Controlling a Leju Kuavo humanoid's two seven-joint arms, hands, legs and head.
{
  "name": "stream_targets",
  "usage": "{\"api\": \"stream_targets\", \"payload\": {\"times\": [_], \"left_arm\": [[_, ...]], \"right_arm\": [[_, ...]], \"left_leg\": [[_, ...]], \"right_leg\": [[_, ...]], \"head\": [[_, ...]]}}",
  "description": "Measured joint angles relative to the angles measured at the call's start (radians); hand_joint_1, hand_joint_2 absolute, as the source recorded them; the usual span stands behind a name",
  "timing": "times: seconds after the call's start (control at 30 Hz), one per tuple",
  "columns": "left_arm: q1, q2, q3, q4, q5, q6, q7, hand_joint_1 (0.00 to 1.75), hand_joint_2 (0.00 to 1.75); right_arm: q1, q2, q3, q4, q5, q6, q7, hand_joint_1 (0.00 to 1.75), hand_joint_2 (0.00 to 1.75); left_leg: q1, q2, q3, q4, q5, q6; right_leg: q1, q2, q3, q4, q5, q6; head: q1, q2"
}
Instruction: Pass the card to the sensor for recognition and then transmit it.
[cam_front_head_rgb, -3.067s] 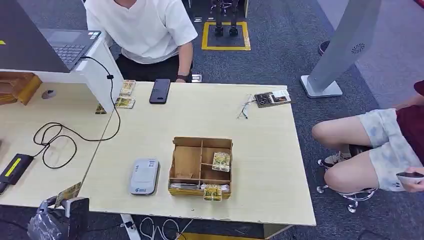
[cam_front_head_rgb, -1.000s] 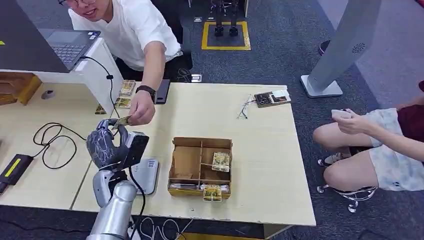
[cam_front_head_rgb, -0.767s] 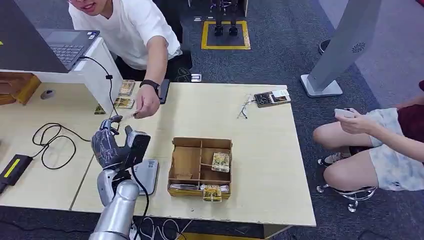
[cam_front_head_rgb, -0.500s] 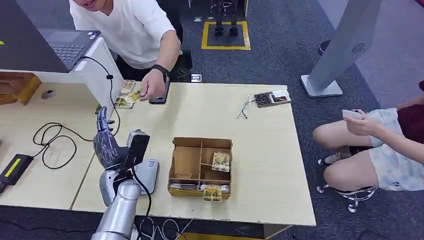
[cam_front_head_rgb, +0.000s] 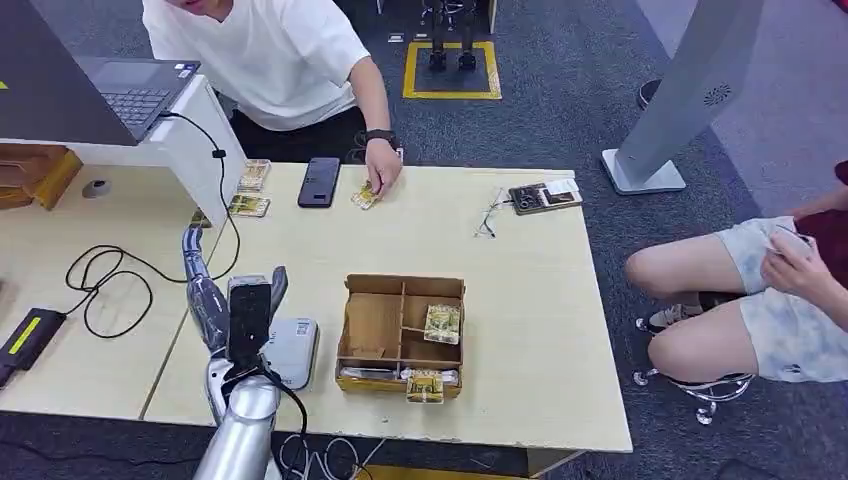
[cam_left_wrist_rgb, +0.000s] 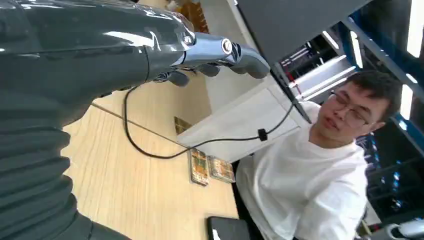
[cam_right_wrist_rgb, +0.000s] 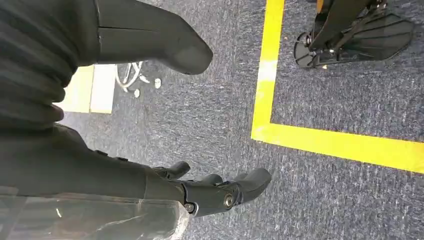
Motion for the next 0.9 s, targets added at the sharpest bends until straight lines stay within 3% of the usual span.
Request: {"api": "stream_targets", "payload": {"times": [0.17, 0.47, 0.77, 0.9], "left_arm": [[0.082, 0.057, -0.123, -0.107, 0.047, 0.0, -0.001, 0.0, 1.75], [0.22, 0.163, -0.327, -0.287, 0.09, -0.042, -0.065, 0.0, 1.75], [0.288, 0.232, -0.426, -0.333, -0.052, -0.037, -0.08, 0.0, 1.75], [0.3, 0.267, -0.467, -0.333, -0.231, -0.003, -0.023, 0.0, 1.75]], "right_arm": [[0.001, 0.0, 0.0, 0.0, -0.014, 0.001, -0.027, 0.0, 1.75], [0.002, 0.0, -0.002, 0.0, -0.03, 0.0, -0.037, 0.0, 1.75], [0.005, 0.0, -0.011, 0.0, -0.032, 0.001, -0.022, 0.0, 1.75], [0.005, -0.002, -0.014, 0.0, -0.033, 0.003, -0.022, 0.0, 1.75]], "left_leg": [[0.0, 0.0, 0.0, 0.0, 0.0, 0.0], [0.0, 0.0, 0.0, 0.0, 0.0, 0.0], [0.0, 0.0, 0.0, 0.0, 0.0, 0.0], [0.0, 0.0, 0.0, 0.0, 0.0, 0.0]], "right_leg": [[0.0, 0.0, 0.0, 0.0, 0.0, 0.0], [0.0, 0.0, 0.0, 0.0, 0.0, 0.0], [0.0, 0.0, 0.0, 0.0, 0.0, 0.0], [0.0, 0.0, 0.0, 0.0, 0.0, 0.0]], "head": [[0.0, 0.0], [0.0, 0.0], [0.0, 0.0], [0.0, 0.0]]}}
